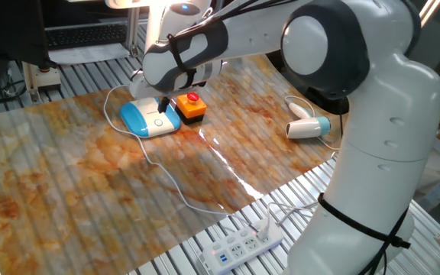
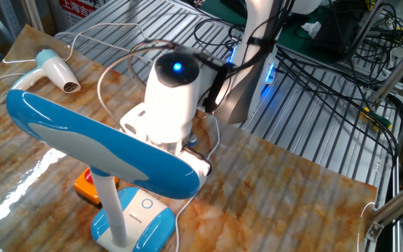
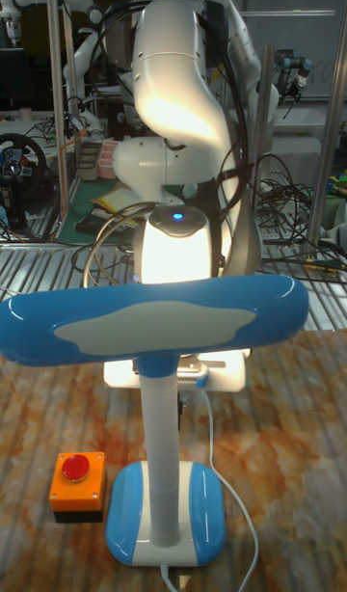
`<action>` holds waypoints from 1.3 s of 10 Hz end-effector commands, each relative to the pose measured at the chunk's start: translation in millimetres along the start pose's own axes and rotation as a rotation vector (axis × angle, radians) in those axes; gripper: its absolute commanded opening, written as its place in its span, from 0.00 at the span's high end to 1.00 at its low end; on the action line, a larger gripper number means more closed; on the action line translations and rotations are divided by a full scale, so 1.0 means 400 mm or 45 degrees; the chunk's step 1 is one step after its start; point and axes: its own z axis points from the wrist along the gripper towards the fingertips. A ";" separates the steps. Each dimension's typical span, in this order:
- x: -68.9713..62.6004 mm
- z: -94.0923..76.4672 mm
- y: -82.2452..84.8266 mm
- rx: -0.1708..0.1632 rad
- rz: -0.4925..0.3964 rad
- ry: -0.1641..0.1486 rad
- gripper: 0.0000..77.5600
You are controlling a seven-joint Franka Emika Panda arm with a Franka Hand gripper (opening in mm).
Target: Turn off the desk lamp by pressing the button
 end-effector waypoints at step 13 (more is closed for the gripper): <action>-0.065 0.089 0.024 0.014 0.044 0.039 1.00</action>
